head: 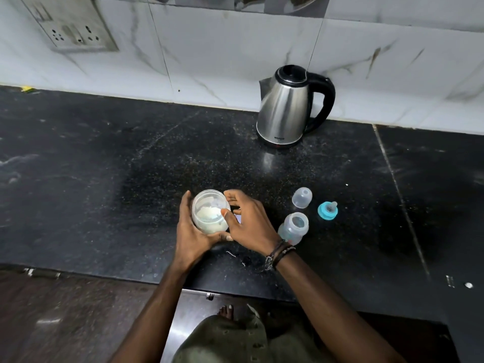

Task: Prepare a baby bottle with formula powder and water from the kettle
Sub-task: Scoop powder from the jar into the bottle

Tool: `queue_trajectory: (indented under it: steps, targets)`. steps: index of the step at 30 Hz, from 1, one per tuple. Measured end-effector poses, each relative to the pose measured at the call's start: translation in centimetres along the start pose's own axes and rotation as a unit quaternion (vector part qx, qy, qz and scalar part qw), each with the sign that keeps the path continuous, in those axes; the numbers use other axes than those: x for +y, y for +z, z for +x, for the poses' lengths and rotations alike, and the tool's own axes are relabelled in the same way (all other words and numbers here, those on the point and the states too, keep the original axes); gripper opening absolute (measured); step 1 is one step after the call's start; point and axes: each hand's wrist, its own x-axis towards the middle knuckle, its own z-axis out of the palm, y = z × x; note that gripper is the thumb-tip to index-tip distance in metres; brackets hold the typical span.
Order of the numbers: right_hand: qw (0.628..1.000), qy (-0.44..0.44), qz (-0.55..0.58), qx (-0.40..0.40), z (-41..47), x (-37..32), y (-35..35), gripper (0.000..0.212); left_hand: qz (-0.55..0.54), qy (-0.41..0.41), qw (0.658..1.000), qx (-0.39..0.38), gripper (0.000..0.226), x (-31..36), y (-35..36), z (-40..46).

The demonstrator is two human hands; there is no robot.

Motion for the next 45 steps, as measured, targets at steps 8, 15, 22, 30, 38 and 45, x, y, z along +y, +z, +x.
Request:
queue_trajectory:
  steps: [8, 15, 22, 30, 38, 45]
  targets:
    - [0.999, -0.015, -0.029, 0.019, -0.2, -0.9, -0.3, 0.029, 0.054, 0.049, 0.996, 0.044, 0.089, 0.1, 0.1, 0.1]
    - [0.966, -0.001, -0.255, -0.032, 0.0, -3.7, -2.8, 0.036, 0.177, 0.215, 0.960, 0.033, 0.085, 2.0, -0.1, 0.7]
    - [0.920, 0.001, -0.392, -0.007, -0.3, -4.9, -3.8, 0.020, 0.238, 0.329, 0.913, 0.048, 0.082, 3.3, 0.7, 0.8]
    - [0.926, 0.032, -0.376, -0.025, -0.3, -5.1, -4.3, 0.017, 0.249, 0.368, 0.894, 0.054, 0.081, 3.9, 1.1, 0.9]
    - [0.957, -0.006, -0.284, -0.056, -0.9, -5.8, -5.3, 0.017, 0.153, 0.307, 0.936, 0.084, 0.087, 3.7, 1.5, 0.2]
    - [0.979, -0.079, -0.183, 0.035, -1.1, -6.0, -5.6, 0.019, 0.060, 0.220, 0.968, 0.105, 0.093, 4.2, 1.8, 0.1]
